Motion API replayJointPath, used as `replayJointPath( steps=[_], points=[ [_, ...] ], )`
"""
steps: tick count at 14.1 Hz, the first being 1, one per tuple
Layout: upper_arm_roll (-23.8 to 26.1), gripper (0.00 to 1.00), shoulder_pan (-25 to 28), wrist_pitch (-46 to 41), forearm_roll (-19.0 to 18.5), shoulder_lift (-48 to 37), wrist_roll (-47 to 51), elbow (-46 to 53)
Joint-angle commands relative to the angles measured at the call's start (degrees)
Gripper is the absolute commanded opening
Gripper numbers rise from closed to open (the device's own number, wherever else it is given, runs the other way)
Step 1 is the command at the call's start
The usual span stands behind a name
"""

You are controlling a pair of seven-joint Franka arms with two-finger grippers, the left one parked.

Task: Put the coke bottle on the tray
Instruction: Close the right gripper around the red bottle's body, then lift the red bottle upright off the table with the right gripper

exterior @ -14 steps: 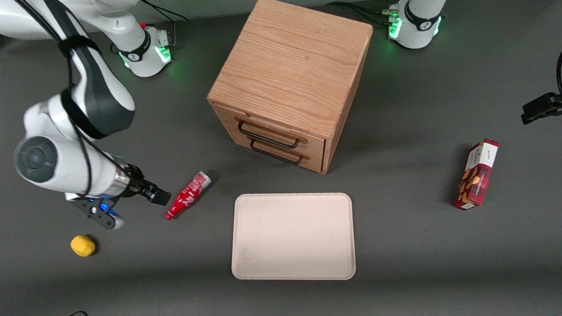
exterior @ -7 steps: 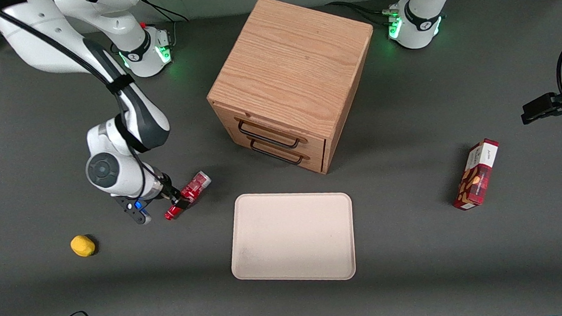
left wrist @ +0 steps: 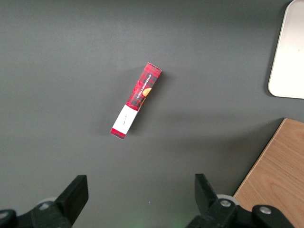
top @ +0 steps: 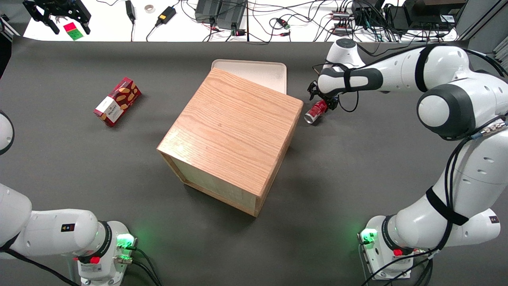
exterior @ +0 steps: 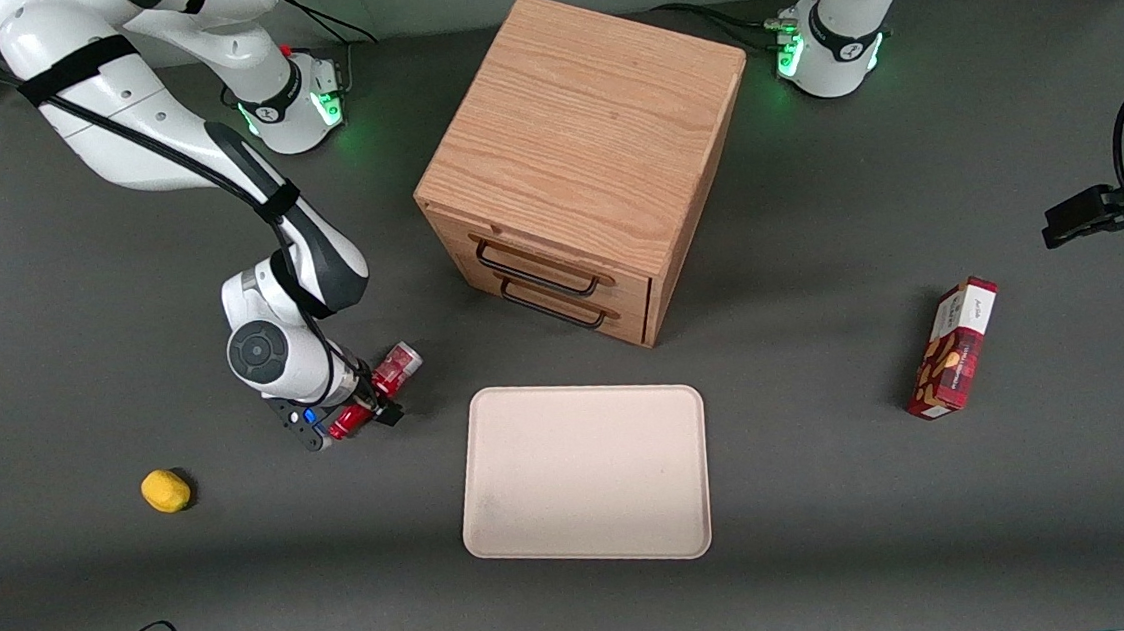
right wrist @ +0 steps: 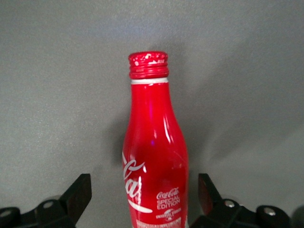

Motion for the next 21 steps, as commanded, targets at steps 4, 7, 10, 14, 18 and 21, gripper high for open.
replayJointPath(
  steps=[4, 7, 10, 14, 18, 21],
  points=[
    [0.4, 0.76, 0.2, 1.6, -1.5, 0.7, 2.3, 0.1],
    [0.7, 0.67, 0.2, 3.0, -1.5, 1.6, 2.3, 0.1],
    [0.7, 0.41, 0.1, 3.0, -1.5, 1.7, 2.3, 0.3],
    [1.1, 0.06, -0.1, 1.8, -1.5, 0.1, 1.2, 1.8],
    [2.3, 0.00, -0.5, -9.2, -1.4, -3.2, 0.9, 8.1],
    [2.6, 0.00, -1.1, -16.8, 0.0, -5.6, -4.4, 14.8]
  ],
)
